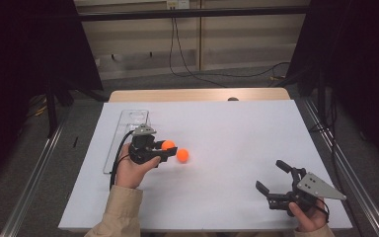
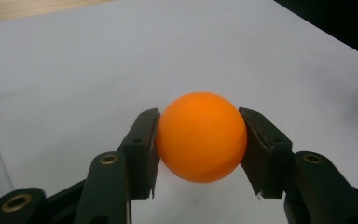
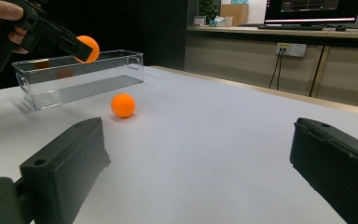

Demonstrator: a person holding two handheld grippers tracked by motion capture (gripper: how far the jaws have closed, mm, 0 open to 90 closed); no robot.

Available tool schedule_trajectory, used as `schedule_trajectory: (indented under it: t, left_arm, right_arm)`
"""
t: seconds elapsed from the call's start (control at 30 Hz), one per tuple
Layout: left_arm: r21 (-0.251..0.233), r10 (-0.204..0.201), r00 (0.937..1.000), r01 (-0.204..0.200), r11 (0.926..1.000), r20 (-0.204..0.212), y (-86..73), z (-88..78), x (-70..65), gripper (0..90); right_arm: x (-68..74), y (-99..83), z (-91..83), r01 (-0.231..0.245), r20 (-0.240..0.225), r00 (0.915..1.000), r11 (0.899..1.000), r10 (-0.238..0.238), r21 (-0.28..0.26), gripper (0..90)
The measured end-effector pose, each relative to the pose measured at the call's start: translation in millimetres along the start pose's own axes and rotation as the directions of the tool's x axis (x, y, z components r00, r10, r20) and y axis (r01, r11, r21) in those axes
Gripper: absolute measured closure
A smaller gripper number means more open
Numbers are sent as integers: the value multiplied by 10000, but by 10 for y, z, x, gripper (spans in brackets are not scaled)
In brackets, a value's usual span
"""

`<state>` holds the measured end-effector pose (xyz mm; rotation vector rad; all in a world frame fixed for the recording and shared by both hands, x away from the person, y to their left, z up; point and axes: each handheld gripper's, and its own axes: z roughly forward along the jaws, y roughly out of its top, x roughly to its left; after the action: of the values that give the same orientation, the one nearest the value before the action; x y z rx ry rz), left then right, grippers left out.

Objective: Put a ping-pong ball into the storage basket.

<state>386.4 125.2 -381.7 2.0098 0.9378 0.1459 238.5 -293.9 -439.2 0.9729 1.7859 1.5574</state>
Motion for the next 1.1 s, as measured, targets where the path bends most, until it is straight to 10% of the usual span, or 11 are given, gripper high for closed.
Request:
schedule_trajectory:
  t: [1.1]
  left_arm:
    - [-164, -244, 9990, 237, 9996, -384, -20, -110, 126, 508]
  right_arm:
    - [0, 0, -1, -4, -10, 10000, 10000, 4, 4, 27]
